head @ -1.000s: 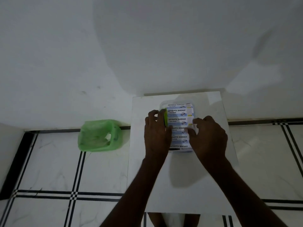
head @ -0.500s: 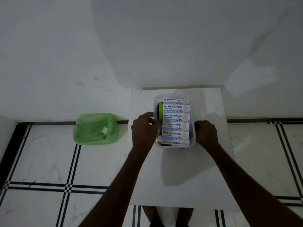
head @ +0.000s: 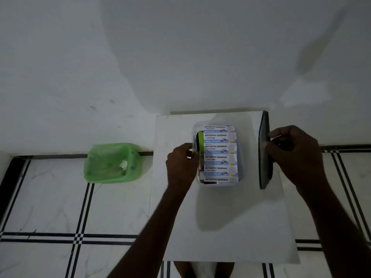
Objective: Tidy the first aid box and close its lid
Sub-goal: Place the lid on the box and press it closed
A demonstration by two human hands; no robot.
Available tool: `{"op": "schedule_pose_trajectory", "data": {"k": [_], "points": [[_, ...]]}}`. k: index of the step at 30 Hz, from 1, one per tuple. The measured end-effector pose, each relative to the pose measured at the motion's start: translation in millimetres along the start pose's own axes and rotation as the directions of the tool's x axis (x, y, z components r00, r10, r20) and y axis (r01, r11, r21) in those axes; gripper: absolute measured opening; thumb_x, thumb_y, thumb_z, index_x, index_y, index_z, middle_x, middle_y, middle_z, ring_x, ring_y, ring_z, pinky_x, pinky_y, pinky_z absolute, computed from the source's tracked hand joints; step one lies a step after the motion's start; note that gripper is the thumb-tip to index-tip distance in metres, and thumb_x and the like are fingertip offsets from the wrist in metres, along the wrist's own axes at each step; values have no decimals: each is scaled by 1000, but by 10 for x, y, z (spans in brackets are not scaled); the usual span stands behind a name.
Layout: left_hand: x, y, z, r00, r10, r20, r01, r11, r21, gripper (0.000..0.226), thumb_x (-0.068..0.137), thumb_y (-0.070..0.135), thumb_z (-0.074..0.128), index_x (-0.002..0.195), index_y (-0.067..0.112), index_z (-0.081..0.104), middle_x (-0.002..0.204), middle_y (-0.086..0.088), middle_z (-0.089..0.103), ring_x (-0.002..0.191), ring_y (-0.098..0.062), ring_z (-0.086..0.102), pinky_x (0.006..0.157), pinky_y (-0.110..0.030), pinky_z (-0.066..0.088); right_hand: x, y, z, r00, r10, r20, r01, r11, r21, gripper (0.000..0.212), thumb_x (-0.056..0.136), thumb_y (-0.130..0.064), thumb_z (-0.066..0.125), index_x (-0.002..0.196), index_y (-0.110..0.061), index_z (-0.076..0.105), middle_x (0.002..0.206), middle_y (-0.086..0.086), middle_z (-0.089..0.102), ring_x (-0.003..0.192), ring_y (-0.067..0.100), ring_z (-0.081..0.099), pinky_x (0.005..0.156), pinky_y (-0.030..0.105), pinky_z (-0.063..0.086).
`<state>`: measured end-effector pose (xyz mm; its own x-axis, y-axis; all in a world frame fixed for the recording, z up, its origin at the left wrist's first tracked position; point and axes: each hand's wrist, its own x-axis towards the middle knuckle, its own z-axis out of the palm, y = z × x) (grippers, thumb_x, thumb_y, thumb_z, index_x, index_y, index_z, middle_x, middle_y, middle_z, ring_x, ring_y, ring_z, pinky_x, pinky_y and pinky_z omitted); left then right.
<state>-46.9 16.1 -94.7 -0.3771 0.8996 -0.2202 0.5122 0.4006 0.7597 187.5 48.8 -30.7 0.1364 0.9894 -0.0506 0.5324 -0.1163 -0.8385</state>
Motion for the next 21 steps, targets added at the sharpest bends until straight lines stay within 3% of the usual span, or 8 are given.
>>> {"op": "schedule_pose_trajectory", "data": {"k": [5,7,12,15,17,19,21], "points": [[23,-37,26,994,-24,103,34,995,-94,25,90,27,67,114,19,72,93,-3,78,73,-20,75,71,-43,63,-211,-271,217,985,-155,74,163,980,-118,34,78,-14,76,110,-14,67,75,-4,71,63,4,68,62,16,54],[45,-63,-34,978,-73,194,113,972,-206,27,95,27,64,117,13,70,98,-10,77,83,-23,75,72,-45,64,-296,-290,484,969,-220,114,234,963,-136,32,79,-16,76,109,-10,67,80,1,73,68,11,70,64,24,59],[103,-156,-137,955,-129,266,208,933,-295,23,99,20,55,112,9,71,100,-14,75,90,-30,74,80,-49,62,-436,-218,1132,976,-171,132,197,954,-226,28,84,-12,71,111,-5,65,100,10,70,90,20,66,89,33,56],[110,-153,-139,960,-112,258,187,939,-288,22,98,15,54,113,10,70,100,-12,75,89,-29,74,75,-40,63,-423,-234,1084,977,-174,123,192,969,-153,23,88,-12,68,110,-4,67,100,12,73,87,20,68,81,29,57],[98,-141,-136,970,-86,226,148,950,-275,23,98,15,56,115,11,70,99,-8,76,86,-22,75,72,-34,64,-357,-248,885,972,-235,6,233,960,-158,19,91,-11,64,106,-2,68,100,16,73,86,24,71,73,26,55],[72,-128,-113,981,-48,189,99,959,-266,22,97,18,59,116,13,70,99,-5,75,84,-18,74,69,-31,64,-222,-130,663,967,-204,-154,150,940,-306,22,92,-15,61,110,-4,66,106,18,71,91,30,70,74,28,52],[32,-97,-86,988,-17,155,58,964,-261,25,95,19,63,118,11,69,101,-5,75,84,-19,74,67,-31,64,-73,28,541,988,-10,-157,-54,917,-396,32,92,-17,61,122,-6,62,118,19,68,103,36,66,86,38,50]]}}
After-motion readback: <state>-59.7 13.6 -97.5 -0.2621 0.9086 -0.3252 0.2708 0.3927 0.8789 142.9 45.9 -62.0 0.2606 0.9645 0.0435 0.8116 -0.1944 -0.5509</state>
